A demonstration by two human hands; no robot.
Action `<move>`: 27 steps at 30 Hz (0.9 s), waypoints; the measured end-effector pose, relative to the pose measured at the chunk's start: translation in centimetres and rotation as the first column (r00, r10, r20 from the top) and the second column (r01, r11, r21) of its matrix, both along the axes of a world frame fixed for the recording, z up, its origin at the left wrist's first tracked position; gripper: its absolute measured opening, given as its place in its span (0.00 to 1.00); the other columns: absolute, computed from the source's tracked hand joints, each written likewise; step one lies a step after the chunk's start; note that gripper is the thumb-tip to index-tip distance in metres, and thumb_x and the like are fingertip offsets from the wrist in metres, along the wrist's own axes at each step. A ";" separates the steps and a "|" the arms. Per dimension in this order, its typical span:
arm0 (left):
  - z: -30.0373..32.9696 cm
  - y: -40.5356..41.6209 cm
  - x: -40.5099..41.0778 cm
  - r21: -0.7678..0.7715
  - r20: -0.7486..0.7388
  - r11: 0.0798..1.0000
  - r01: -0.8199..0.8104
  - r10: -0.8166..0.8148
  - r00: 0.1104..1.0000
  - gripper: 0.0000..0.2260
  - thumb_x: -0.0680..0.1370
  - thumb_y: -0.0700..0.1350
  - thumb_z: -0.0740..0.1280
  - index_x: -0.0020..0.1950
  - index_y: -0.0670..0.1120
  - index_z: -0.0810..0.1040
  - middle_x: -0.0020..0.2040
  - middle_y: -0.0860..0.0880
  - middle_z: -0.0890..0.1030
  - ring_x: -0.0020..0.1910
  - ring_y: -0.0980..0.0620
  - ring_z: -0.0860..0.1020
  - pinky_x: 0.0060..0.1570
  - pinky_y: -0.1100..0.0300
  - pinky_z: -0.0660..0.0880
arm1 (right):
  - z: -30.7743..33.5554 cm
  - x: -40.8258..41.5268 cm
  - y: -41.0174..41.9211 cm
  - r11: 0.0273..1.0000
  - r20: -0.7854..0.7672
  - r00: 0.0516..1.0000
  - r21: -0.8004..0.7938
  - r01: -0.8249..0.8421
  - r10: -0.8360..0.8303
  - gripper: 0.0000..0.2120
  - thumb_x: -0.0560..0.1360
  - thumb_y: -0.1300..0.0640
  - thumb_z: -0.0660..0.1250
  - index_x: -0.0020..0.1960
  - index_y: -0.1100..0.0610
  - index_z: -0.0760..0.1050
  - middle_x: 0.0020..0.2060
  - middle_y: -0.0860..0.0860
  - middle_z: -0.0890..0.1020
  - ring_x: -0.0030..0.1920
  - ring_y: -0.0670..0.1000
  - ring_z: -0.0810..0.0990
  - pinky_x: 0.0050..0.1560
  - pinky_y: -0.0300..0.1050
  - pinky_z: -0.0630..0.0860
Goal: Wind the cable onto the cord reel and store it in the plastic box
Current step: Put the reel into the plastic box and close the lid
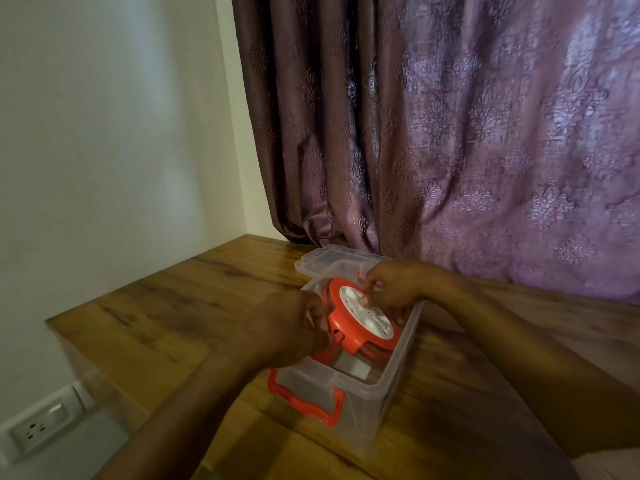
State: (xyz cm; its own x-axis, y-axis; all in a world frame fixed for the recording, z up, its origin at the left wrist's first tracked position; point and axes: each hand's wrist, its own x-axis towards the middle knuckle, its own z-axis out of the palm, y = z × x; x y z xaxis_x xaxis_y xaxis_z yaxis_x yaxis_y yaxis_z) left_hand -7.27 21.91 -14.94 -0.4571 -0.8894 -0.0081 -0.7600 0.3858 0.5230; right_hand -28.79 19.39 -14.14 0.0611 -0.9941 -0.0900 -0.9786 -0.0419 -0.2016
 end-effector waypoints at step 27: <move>-0.2 0.1 -0.4 -0.013 0.021 0.950 0.311 -0.310 0.950 0.15 0.75 0.41 0.71 0.54 0.61 0.78 0.43 0.57 0.84 0.41 0.66 0.80 0.40 0.78 0.74 | -0.5 0.3 -0.3 0.999 -0.114 0.993 -0.043 0.030 -0.035 0.11 0.76 0.47 0.61 0.50 0.54 0.75 0.47 0.54 0.82 0.37 0.52 0.76 0.41 0.43 0.74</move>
State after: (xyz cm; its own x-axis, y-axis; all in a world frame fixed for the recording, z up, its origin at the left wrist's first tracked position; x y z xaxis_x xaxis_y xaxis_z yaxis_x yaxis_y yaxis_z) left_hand -7.72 21.97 -15.10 -0.7104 -0.7037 -0.0063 -0.6109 0.6123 0.5019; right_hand -28.46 19.06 -14.66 0.0204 -0.9984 -0.0532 -0.9961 -0.0157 -0.0863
